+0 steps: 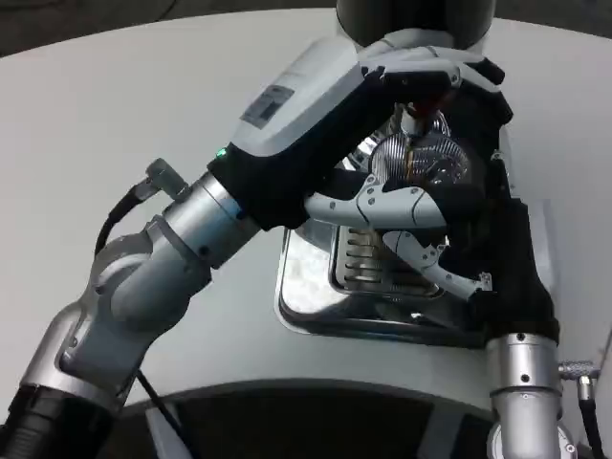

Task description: Grasp the cup under the faucet to collect the drink, then remove the cup.

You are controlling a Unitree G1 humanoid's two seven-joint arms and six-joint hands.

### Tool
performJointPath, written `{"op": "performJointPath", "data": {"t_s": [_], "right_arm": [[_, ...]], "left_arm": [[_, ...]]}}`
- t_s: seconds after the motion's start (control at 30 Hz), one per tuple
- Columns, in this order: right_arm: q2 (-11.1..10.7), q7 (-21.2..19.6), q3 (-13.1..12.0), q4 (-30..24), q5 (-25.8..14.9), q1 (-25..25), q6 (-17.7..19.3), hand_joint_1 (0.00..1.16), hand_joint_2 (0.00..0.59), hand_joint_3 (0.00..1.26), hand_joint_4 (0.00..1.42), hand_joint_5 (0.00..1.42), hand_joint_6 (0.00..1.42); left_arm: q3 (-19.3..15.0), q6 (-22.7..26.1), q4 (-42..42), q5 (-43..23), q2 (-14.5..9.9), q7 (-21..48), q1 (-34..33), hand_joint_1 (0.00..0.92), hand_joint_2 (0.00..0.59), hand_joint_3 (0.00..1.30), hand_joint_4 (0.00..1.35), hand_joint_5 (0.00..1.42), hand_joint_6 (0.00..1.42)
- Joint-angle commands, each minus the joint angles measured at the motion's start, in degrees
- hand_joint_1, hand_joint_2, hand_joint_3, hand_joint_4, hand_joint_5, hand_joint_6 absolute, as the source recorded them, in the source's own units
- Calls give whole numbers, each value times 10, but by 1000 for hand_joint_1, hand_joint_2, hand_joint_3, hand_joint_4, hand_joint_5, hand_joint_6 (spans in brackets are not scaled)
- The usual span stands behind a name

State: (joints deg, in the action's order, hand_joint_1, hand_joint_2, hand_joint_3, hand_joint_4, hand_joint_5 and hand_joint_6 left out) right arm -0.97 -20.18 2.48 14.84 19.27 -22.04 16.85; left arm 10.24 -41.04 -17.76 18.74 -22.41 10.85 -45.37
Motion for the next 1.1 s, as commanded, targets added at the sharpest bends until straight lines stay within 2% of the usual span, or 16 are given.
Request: {"op": "performJointPath", "data": {"t_s": [0.03, 0.43, 0.63, 0.77, 0.9, 1.1], "right_arm": [[8, -14, 2, -8, 3, 8, -1, 883, 164, 52, 107, 93, 81], [18, -23, -1, -7, 3, 0, -3, 906, 177, 276, 404, 387, 283], [15, -26, -8, -6, 1, -2, -4, 938, 173, 354, 506, 507, 379], [13, -26, -10, -7, 2, -2, -5, 940, 173, 374, 529, 533, 399], [12, -27, -11, -9, 3, -3, -6, 948, 181, 422, 576, 588, 449], [9, -28, -13, -16, 6, -3, -7, 970, 179, 480, 632, 659, 507]], "left_arm": [[11, 6, -3, 15, -4, 12, 12, 21, 82, 385, 313, 318, 122], [2, 19, -2, -17, -2, 20, 22, 21, 82, 386, 304, 309, 121], [-7, 62, -5, -103, 18, 56, 36, 21, 82, 365, 202, 263, 106], [-14, 83, -3, -140, 26, 76, 40, 21, 81, 355, 178, 238, 92], [-21, 98, 1, -161, 32, 89, 44, 21, 81, 314, 143, 221, 90], [-32, 119, 8, -192, 44, 106, 49, 24, 86, 165, 107, 194, 75]]}}
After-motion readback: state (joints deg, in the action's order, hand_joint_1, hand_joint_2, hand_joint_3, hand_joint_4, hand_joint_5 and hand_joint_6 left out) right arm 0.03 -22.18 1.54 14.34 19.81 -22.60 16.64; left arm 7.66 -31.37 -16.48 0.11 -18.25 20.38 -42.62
